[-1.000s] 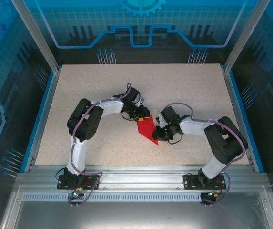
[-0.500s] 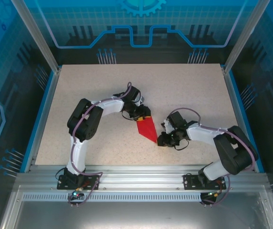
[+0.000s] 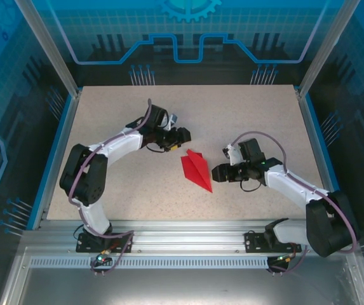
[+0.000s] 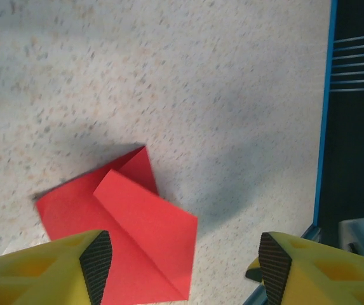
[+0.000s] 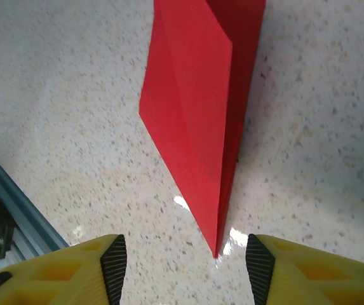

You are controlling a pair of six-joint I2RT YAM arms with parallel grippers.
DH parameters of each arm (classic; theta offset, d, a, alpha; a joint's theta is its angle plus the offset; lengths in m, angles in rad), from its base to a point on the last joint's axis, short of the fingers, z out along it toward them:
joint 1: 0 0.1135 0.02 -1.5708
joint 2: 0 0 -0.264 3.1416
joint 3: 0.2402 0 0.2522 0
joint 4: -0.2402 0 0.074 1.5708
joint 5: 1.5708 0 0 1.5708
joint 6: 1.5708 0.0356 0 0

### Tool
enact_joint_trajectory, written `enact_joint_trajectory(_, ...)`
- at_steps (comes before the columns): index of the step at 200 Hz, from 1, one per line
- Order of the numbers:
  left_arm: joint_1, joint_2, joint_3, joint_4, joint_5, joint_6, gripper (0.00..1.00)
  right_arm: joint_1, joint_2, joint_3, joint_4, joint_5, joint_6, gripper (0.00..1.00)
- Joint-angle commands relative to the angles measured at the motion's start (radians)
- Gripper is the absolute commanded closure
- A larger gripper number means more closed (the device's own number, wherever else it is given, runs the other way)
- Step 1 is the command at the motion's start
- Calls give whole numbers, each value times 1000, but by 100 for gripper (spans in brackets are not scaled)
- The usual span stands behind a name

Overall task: Fold a paper plane with a square sheet of paper (fold left side to right side)
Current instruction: Turn over the paper at the center of the table.

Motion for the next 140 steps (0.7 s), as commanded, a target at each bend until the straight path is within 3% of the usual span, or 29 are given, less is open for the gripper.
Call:
enact_joint_trajectory(1,-16,30,-72,78,53,-52,35,-18,0,16,85,-42,-12,43)
enact_joint_trajectory(93,-68,251,45,133,92,-96,45,-35,-23,2,84,-40,7,39)
enact_joint_trajectory(140,-81,277,76,163,118,-107,64,-102,-76,-42,156,-129,47,33)
